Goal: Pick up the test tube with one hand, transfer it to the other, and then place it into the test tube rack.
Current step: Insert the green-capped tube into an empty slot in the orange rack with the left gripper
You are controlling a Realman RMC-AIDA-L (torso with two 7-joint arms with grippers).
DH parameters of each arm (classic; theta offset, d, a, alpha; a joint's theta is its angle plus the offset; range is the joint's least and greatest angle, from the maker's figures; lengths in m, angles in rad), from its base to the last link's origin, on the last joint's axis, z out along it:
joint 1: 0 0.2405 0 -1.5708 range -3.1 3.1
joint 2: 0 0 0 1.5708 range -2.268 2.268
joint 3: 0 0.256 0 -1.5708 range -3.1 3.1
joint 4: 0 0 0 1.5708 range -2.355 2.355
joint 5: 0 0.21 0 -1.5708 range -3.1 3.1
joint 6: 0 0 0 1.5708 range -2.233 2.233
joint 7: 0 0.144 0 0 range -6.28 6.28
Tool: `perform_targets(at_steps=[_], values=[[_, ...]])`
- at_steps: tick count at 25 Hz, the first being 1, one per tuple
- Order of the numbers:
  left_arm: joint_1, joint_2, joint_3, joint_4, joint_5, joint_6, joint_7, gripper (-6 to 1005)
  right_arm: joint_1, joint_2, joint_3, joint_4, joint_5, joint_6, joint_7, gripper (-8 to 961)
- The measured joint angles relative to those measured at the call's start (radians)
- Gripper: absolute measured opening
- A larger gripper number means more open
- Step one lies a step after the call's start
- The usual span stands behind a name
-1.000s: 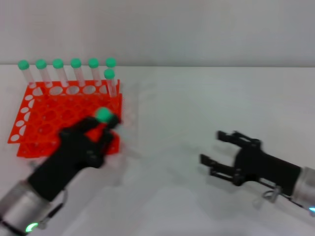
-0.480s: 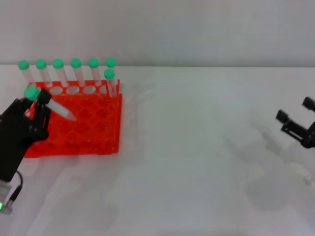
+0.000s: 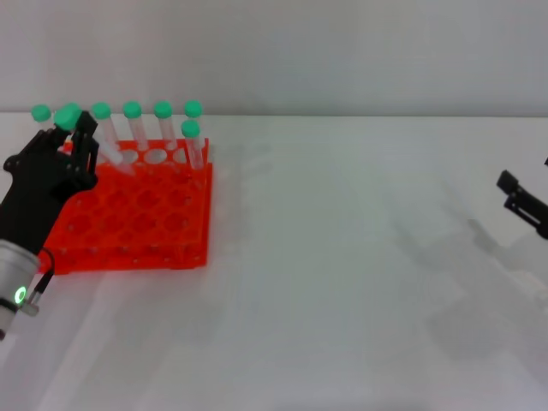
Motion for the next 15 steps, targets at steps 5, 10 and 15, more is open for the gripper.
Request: perform_targets(at_steps=[5,10,15], values=[[-0.043,0.001,0.000,-0.002,-0.026,0.054,0.000,246,0.004,0.001,0.007,0.030,0.109,0.009,-0.056,853],[-0.066,-0.001,0.000,-0.008,-0.051,0.089,0.001,248,0.021,0.003,0.101,0.074,0.135,0.011,-0.093,852],[-0.080,-0.001,0.000,-0.005,-0.051,0.107,0.001,249,0.026,0.003,0.136,0.088,0.136,0.014,-0.093,852]])
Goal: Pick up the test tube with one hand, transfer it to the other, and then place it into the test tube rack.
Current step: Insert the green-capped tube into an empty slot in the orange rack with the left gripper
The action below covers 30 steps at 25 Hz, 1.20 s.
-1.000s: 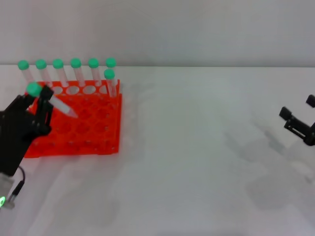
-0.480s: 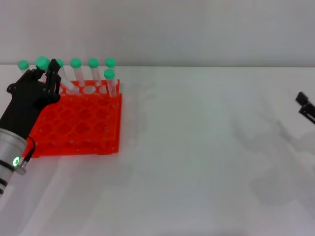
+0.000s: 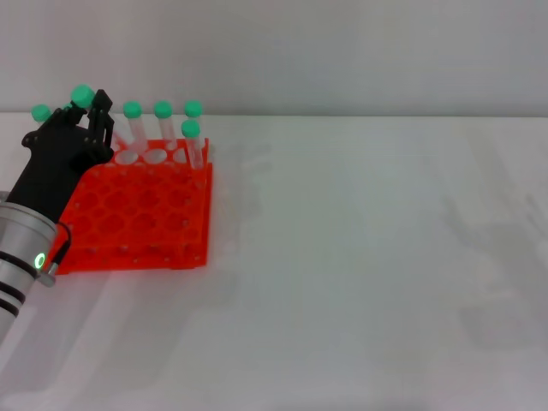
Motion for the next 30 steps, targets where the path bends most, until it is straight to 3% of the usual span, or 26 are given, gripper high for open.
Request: perform_targets(at_steps=[16,30], values=[[-0.114,0.004,0.008,0.008,0.004,0.224,0.001,253,0.011,0.000,0.007,0.000,0.002,0.000,0.000,850],[-0.117,0.004,0.011,0.008,0.006,0.251,0.001,257,0.026,0.001,0.010,0.000,0.002,-0.001,-0.001,852]])
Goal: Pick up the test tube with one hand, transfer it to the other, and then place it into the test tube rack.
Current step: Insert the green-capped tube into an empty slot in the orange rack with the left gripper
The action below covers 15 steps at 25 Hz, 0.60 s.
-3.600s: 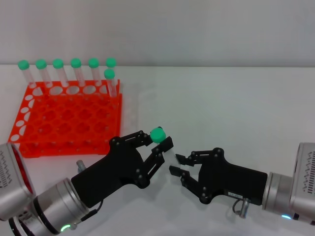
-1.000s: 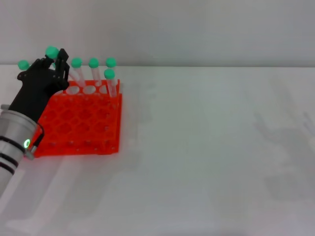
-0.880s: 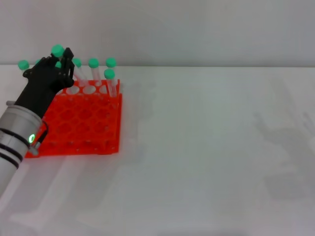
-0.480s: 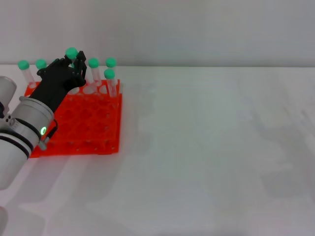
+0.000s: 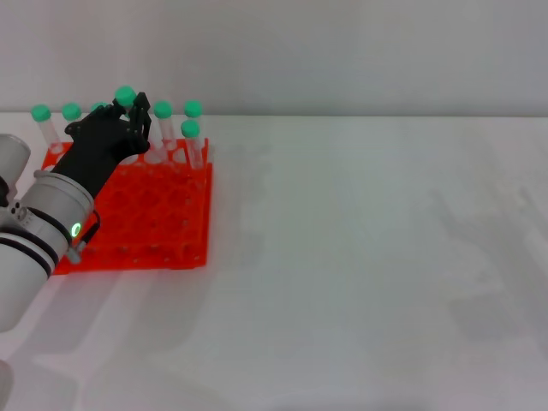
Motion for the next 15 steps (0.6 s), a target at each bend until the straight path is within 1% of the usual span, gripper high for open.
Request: perform_targets(at_steps=[15], values=[[-0.002,0.000,0.002,0.000,0.052,0.034,0.000,261,0.001,0.008,0.000,0.000,0.000,0.001,0.000,851]])
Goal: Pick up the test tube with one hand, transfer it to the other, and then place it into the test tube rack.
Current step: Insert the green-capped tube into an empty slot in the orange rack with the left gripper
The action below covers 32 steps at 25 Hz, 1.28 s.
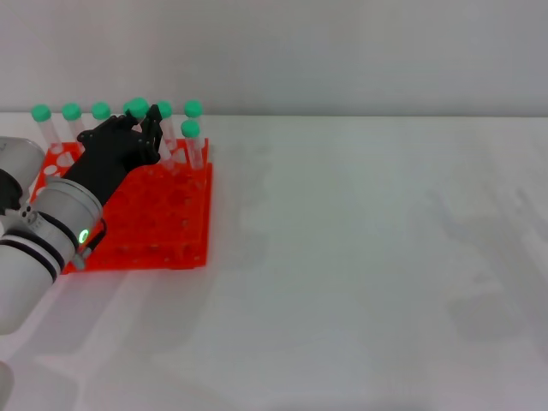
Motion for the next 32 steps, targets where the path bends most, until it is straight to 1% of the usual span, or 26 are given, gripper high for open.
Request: perform_targets(at_steps=[6,24,32], values=[[0.000,0.000,-0.001,0.000,0.001,0.007,0.001,262,-0.001,0.000,-0.002,0.000,0.000,0.000,0.000,851],[-0.024,-0.003,-0.001,-0.007,0.000,0.119,0.099,267,-0.010,0.000,-0.008,0.000,0.000,0.002,0.000,850],[-0.020,-0.006,0.000,-0.009,0.000,0.124,0.146,269,-0.011,0.000,-0.004,0.019,0.000,0.025,0.000,851]])
